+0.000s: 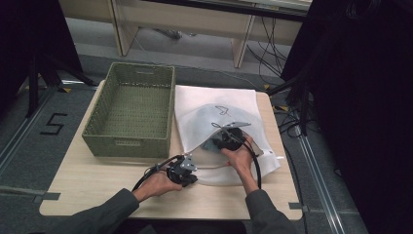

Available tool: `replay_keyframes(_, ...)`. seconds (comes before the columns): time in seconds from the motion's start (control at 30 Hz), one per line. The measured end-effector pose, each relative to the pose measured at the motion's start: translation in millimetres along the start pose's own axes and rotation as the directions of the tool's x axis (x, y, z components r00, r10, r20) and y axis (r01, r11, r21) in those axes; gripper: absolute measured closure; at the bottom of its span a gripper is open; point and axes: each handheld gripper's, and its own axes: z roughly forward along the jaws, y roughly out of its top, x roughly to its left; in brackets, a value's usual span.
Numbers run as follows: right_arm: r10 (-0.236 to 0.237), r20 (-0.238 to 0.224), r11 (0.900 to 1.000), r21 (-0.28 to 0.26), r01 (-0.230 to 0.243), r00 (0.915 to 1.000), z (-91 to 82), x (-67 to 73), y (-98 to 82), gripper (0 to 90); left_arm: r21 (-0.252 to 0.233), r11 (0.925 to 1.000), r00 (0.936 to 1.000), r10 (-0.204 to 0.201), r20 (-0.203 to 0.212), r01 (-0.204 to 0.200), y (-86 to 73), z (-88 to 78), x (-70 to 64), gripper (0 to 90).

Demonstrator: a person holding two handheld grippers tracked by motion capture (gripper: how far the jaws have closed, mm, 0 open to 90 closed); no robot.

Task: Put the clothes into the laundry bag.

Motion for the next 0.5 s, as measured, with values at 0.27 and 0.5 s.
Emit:
replay_keyframes(0.27,0.031,0.015,0.999,-0.032,-0.031,0.9994,-63.0,-4.7,-20.4,53.8,0.007,0.9999,0.9998,0.014,-0.017,-0.013,0.6,-0.2,-1.6,86.0)
replay_keyframes(0.5,0.094,0.034,0.996,-0.013,-0.094,0.9950,-53.5,-40.8,-35.7,48.9,0.023,0.9996,0.9998,0.017,0.006,-0.018,7.8,-2.5,0.5,80.0)
